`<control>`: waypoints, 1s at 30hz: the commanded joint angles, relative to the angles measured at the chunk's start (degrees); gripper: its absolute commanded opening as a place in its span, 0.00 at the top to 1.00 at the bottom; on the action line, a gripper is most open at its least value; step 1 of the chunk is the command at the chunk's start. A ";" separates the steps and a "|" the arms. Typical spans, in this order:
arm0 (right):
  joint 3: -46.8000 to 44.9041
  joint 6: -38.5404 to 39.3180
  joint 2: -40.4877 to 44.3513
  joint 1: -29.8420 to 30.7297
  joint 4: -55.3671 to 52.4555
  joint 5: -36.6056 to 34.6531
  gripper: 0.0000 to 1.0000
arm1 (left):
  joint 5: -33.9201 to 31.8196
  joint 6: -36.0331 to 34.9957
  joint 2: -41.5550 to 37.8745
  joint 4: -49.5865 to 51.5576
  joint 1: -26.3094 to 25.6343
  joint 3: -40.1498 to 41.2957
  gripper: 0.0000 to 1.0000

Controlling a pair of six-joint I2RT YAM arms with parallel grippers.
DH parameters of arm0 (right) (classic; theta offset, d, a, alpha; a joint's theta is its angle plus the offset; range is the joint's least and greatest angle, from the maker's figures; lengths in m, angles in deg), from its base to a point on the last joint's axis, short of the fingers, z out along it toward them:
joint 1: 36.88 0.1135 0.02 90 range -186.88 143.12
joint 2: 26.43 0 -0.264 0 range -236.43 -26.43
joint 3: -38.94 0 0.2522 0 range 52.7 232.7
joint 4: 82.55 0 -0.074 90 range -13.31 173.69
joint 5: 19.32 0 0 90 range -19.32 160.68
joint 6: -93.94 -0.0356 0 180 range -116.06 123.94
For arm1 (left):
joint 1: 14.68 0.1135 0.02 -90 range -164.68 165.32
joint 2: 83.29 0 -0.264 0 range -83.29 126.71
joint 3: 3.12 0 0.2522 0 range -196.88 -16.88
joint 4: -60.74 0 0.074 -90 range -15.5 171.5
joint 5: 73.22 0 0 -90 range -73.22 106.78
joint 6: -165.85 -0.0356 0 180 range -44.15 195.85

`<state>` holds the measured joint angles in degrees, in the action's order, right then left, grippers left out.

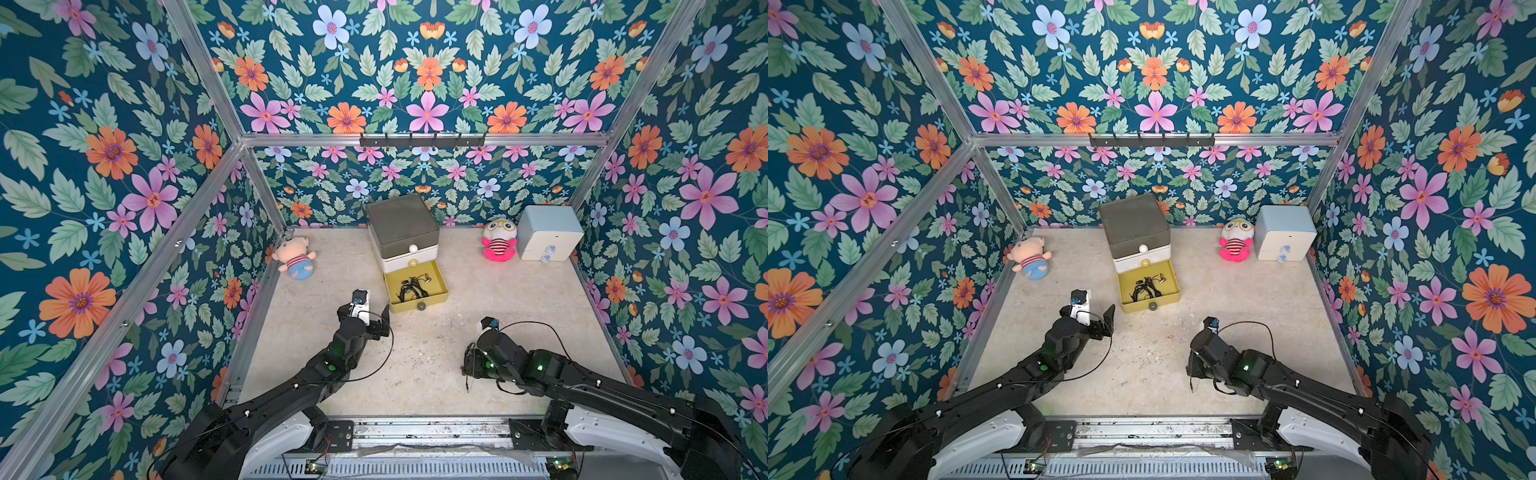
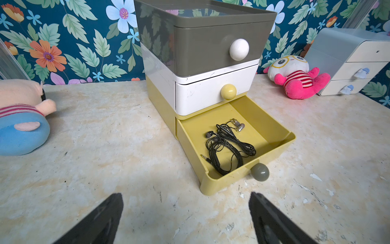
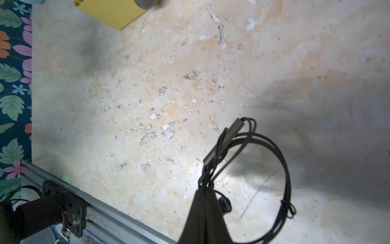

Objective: Place the wired earphones into the drawer by color
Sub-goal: Pick up the wired earphones from the center of the board.

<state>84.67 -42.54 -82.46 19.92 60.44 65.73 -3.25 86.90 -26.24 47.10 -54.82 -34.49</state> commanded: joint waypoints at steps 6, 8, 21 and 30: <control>6.31 6.87 -3.59 -0.83 2.40 -4.36 1.00 | -0.98 -0.15 -0.88 -0.99 0.06 0.25 0.01; 7.57 8.23 -4.23 -1.66 3.69 -4.54 1.00 | -1.26 -0.15 -1.18 -1.16 0.06 0.47 0.01; 12.39 15.67 -10.26 -9.09 19.40 -3.44 1.00 | -1.70 0.19 -1.43 -0.82 0.06 0.45 0.01; 16.95 17.80 -18.60 -11.95 28.33 -1.26 1.00 | -2.07 0.20 -1.51 -0.82 0.06 0.47 0.01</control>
<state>100.10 -26.43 -99.16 8.31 83.67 63.41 -4.49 86.94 -27.53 47.12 -54.82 -34.09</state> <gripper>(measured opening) 0.066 0.992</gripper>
